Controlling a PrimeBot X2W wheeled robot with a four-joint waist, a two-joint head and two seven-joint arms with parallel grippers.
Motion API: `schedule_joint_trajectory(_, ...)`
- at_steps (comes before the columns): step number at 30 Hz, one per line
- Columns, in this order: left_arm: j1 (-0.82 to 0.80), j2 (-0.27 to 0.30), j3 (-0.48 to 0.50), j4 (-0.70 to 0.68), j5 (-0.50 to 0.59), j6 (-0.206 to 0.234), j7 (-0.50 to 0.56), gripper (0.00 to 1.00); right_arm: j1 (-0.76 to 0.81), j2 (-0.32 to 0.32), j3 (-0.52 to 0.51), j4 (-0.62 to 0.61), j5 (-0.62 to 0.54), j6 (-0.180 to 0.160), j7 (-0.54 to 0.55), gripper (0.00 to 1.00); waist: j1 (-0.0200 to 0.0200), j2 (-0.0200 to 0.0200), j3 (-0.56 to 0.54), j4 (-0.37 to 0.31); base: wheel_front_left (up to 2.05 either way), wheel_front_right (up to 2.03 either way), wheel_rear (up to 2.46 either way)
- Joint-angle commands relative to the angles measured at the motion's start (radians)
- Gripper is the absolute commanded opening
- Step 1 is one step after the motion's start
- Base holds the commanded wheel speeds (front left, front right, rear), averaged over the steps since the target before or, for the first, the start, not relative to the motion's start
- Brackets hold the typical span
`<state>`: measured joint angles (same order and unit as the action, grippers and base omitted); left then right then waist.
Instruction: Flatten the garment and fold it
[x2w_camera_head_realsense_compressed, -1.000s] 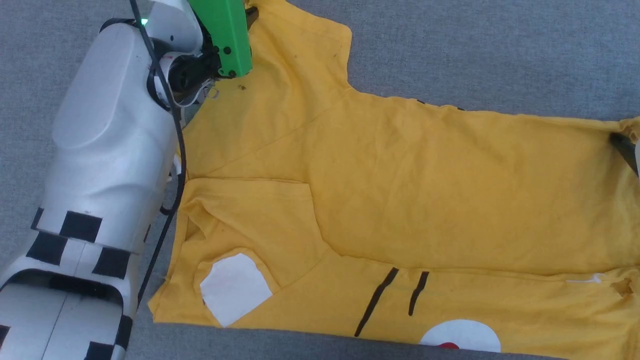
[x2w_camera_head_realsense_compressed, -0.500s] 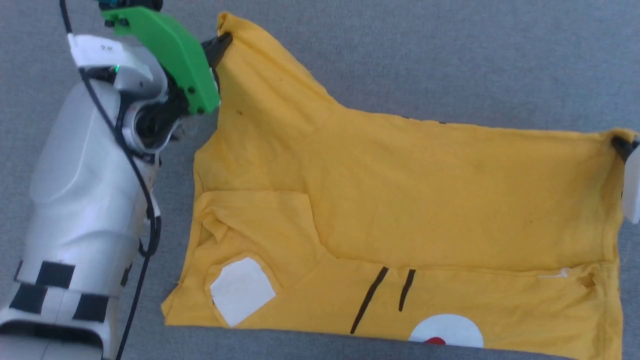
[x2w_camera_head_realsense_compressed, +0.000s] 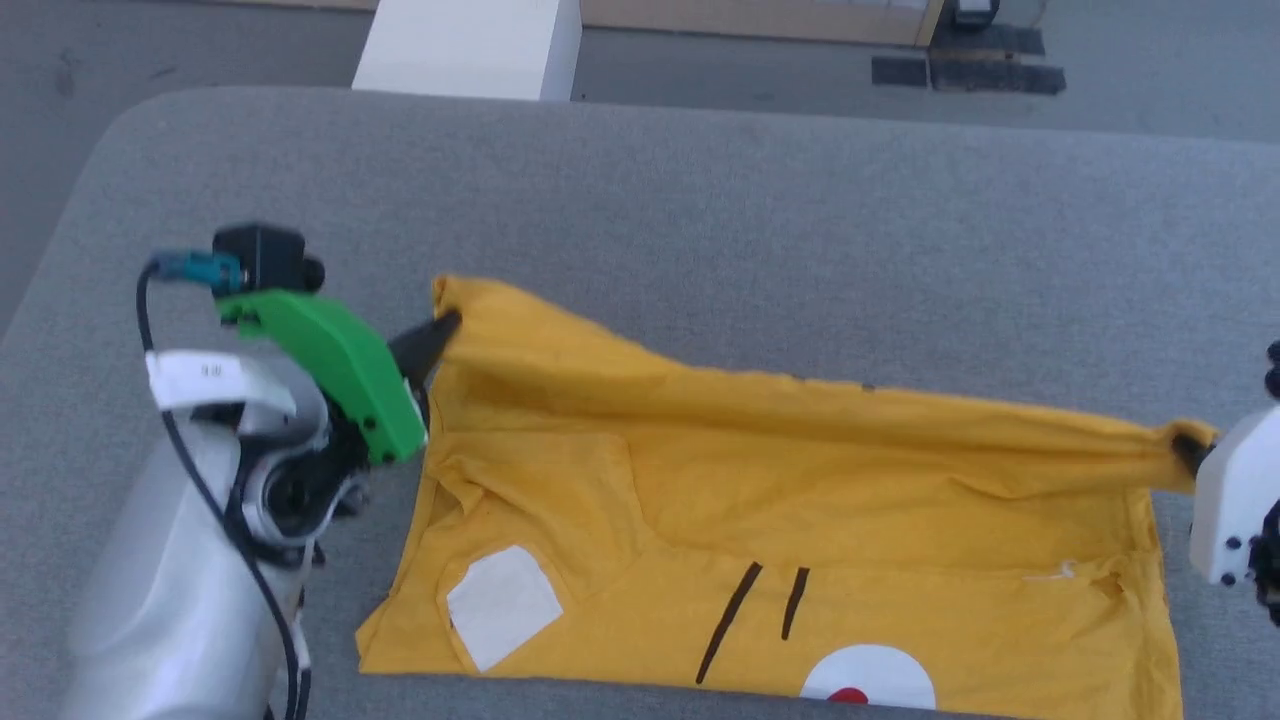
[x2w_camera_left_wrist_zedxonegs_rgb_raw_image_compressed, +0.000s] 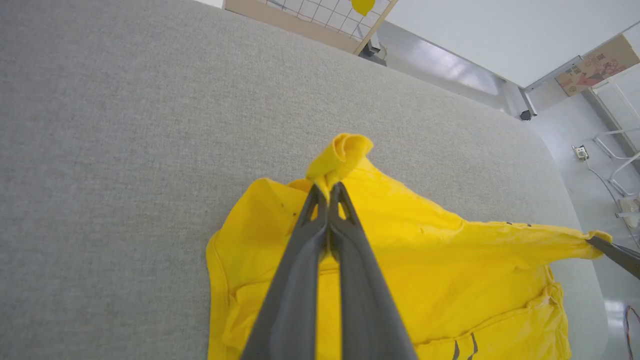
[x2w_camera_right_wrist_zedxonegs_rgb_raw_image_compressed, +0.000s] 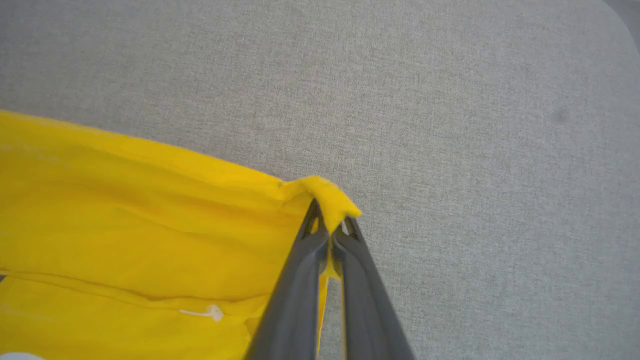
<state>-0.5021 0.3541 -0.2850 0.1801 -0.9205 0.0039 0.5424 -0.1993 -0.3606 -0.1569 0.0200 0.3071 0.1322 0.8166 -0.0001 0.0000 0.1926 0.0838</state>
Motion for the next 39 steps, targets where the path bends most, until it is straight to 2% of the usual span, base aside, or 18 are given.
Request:
schedule_joint_trajectory(1, 0.046, 0.009, 0.01, -0.021, -0.016, 0.012, -0.008, 0.0, 0.022, 0.007, -0.001, 0.004, -0.002, -0.002, -0.01, 0.0, 0.0001, 0.0, -0.047, -0.006, 0.0, 0.0, 0.0)
schedule_joint_trajectory(7, 0.241, 0.008, 0.06, -0.122, -0.062, 0.053, -0.054, 0.0, 0.097, 0.032, -0.008, 0.017, 0.008, -0.002, -0.027, 0.0, 0.0001, 0.0, -0.069, -0.007, 0.0, 0.0, 0.0)
schedule_joint_trajectory(13, 0.382, -0.02, 0.097, -0.169, -0.104, 0.078, -0.101, 0.0, 0.153, 0.054, -0.024, 0.037, 0.011, -0.002, -0.046, 0.0, 0.0001, 0.0, -0.065, -0.008, 0.0, 0.0, 0.0)
schedule_joint_trajectory(19, 0.443, -0.038, 0.102, -0.119, -0.111, 0.106, -0.119, 0.0, 0.187, 0.07, -0.011, 0.07, 0.009, -0.002, -0.064, 0.0, 0.0001, 0.0, -0.058, -0.01, 0.0, 0.0, 0.0)
schedule_joint_trajectory(26, 0.457, -0.029, 0.094, -0.034, -0.088, 0.143, -0.116, 0.0, 0.209, 0.077, 0.014, 0.113, 0.013, -0.002, -0.091, 0.0, 0.0001, 0.0, -0.064, -0.019, 0.0, 0.0, 0.0)
schedule_joint_trajectory(27, 0.457, -0.029, 0.095, -0.023, -0.085, 0.149, -0.118, 0.17, 0.209, 0.076, 0.02, 0.113, 0.016, -0.002, -0.101, 0.29, 0.0001, 0.0, -0.068, -0.021, 0.0, 0.0, 0.0)
schedule_joint_trajectory(28, 0.457, -0.027, 0.094, -0.015, -0.079, 0.154, -0.12, 0.67, 0.21, 0.074, 0.023, 0.113, 0.017, -0.002, -0.109, 1.0, 0.0001, 0.0, -0.072, -0.023, 0.0, 0.0, 0.0)
schedule_joint_trajectory(29, 0.458, -0.025, 0.091, -0.003, -0.075, 0.16, -0.116, 1.0, 0.212, 0.072, 0.027, 0.111, 0.021, -0.002, -0.116, 1.0, 0.0001, 0.0, -0.079, -0.025, 0.0, 0.0, 0.0)
schedule_joint_trajectory(34, 0.472, -0.008, 0.09, 0.009, -0.065, 0.183, -0.103, 1.0, 0.245, 0.053, 0.034, 0.067, 0.048, -0.002, -0.131, 1.0, 0.0001, 0.0, -0.123, -0.033, 0.0, 0.0, 0.0)
schedule_joint_trajectory(39, 0.492, 0.026, 0.095, -0.021, -0.05, 0.211, -0.087, 1.0, 0.311, 0.037, 0.023, -0.02, 0.09, -0.002, -0.087, 1.0, 0.0001, 0.0, -0.166, -0.038, 0.0, 0.0, 0.0)
